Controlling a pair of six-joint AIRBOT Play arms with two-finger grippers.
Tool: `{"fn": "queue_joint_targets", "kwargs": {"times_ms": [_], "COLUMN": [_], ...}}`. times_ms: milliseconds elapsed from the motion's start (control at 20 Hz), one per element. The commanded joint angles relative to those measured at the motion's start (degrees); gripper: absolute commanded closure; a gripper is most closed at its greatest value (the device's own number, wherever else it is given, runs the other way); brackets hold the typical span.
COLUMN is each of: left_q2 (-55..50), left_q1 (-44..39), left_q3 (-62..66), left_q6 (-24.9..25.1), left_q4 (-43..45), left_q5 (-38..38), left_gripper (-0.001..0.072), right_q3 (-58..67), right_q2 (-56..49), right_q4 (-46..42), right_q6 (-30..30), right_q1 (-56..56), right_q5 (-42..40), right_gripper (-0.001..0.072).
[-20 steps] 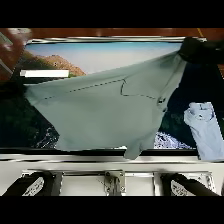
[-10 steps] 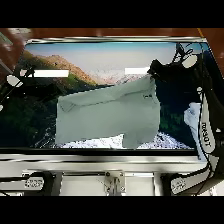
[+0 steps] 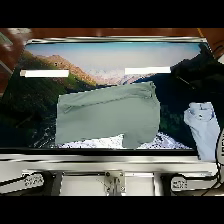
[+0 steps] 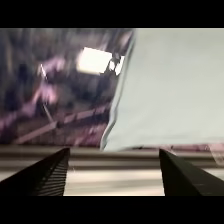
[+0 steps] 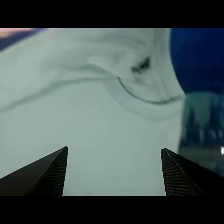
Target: Fold the shirts.
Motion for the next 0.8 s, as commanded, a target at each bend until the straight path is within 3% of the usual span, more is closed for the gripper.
{"fn": "queue_joint_targets", "kwargs": {"times_ms": [0, 200, 750], "left_q2": [6.0, 5.3, -1.7], "left_q1": [8.1, 7.8, -7.3], "left_q3": [-18.1, -24.6, -24.7], "left_q6": [3.0, 5.6, 4.9], "left_q4": [-4.4, -12.7, -14.2], "left_q5": [5.0, 12.1, 21.9], "left_gripper": [0.003, 0.0031, 0.0045], "right_q3": [-5.2, -9.7, -11.1], "right_q2": [1.6, 1.6, 1.6], "right_q4": [-2.3, 0.9, -1.0], "right_q6": [-1.5, -1.7, -3.3], "right_q1": [-5.7, -5.5, -4.9], "right_q5": [11.4, 9.8, 5.9], "right_gripper": [0.0026, 0.0026, 0.0026]}}
